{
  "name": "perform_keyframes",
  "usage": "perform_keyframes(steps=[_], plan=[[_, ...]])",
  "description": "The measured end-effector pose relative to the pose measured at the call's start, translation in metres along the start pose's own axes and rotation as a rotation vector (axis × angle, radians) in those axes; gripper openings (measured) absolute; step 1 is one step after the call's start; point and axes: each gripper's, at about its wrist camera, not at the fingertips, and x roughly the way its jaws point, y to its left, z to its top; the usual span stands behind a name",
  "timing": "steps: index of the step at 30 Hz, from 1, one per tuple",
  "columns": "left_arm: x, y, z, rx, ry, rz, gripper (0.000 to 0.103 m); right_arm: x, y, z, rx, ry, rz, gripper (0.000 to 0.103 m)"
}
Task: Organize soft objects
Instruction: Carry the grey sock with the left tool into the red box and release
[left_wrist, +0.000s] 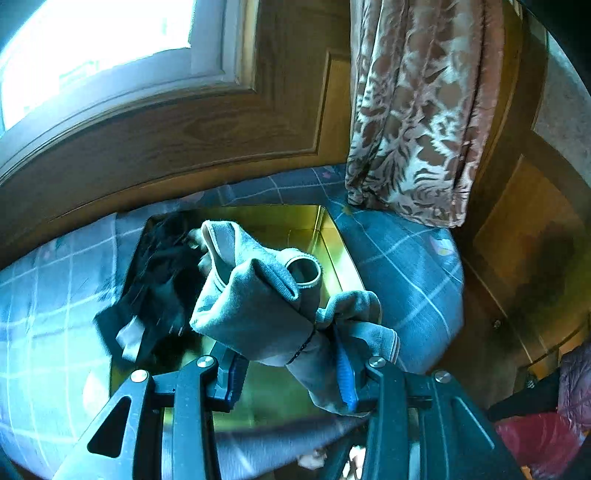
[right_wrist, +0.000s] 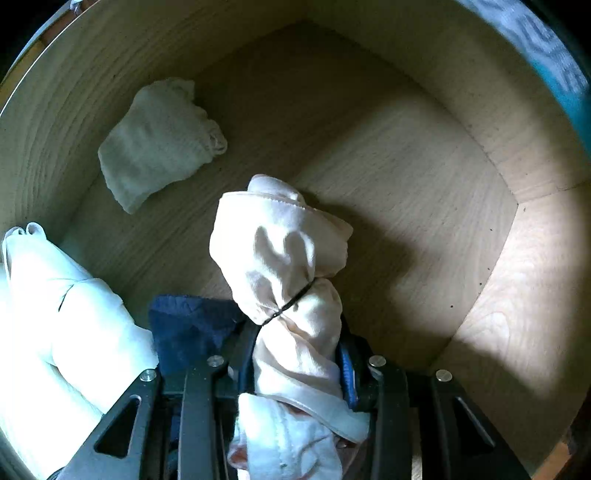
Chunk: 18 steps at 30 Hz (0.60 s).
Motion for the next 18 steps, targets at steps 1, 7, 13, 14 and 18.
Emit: perform_keyframes(steps=[1,7,13,14,18], plan=[[0.012,-0.001,0.009,-0.001,0.008,0.006,0.040,0.004,-0.001,-0.001,0.002,0.000,0.004,0.039],[0.077,0.000,0.047,-0.007,0.087,-0.022,0.040,0.005,-0.004,-0.002,0.007,-0.005,0.021,0.039],[0.125,-0.001,0.062,0.014,0.149,-0.025,0.040,0.006,-0.009,-0.002,0.014,-0.008,0.036,0.039],[0.129,0.000,0.062,0.014,0.157,-0.028,0.040,0.005,-0.010,-0.002,0.015,-0.008,0.036,0.039],[0.151,0.002,0.068,0.036,0.175,-0.012,0.041,0.009,-0.013,-0.003,0.014,-0.008,0.038,0.039]])
